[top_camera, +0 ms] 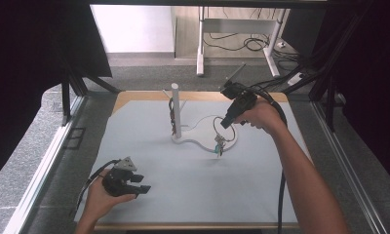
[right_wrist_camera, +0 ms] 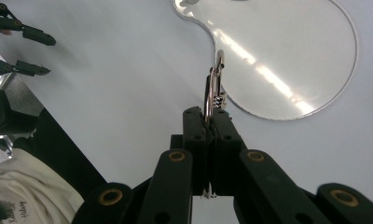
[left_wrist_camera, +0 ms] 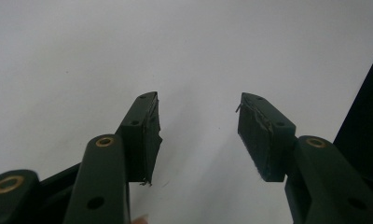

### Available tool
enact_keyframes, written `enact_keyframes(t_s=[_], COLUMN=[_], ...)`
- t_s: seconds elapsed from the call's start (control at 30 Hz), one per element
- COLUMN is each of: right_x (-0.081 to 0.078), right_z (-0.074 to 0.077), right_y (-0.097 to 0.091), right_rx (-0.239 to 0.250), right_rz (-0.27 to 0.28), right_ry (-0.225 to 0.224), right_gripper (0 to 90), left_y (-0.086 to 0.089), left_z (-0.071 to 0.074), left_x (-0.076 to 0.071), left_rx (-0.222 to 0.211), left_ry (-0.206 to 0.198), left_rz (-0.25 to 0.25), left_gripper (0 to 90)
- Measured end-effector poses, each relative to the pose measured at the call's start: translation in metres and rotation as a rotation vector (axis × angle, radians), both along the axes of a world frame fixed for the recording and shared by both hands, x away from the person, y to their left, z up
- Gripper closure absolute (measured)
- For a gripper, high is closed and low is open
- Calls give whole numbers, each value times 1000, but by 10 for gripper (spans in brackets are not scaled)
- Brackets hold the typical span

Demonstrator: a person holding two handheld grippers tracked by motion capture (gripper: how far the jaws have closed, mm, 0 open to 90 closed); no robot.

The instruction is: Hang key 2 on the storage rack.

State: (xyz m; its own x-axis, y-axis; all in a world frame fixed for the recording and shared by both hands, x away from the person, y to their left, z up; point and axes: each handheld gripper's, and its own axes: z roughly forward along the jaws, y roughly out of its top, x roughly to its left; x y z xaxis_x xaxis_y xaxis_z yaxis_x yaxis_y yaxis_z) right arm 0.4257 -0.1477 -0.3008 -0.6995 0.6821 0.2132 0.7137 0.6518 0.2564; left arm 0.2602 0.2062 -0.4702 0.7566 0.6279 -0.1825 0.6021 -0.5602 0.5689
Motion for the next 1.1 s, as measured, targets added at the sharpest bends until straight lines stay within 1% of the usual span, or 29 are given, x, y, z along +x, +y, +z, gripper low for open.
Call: enact_keyframes(t_s=[0.07,0.23,0.3,0.37,0.43,0.63,1.0,1.1], right_x=[3,8,11,14,16,22,31,34], right_z=[0,0,0,0,0,-1,3,5], right_y=[3,8,11,12,12,13,17,20], right_rx=[-4,4,-3,-2,-3,-2,-1,-21], right_rz=[4,-1,-11,-15,-16,-27,-42,-39], right_ry=[-3,-9,-4,-6,-6,-9,-13,-13], right_gripper=[869,869,869,869,870,869,869,869], left_y=[0,1,1,2,1,2,3,3], left_z=[0,0,1,1,1,2,2,2], left_x=[0,0,0,0,-1,0,-1,0], left_rx=[-1,1,2,2,-7,-5,-12,-13], left_ry=[-4,-4,-5,-5,-4,-7,-6,-7], left_rz=[-3,-2,-2,-4,4,0,5,5], left_gripper=[491,491,490,490,491,490,490,490])
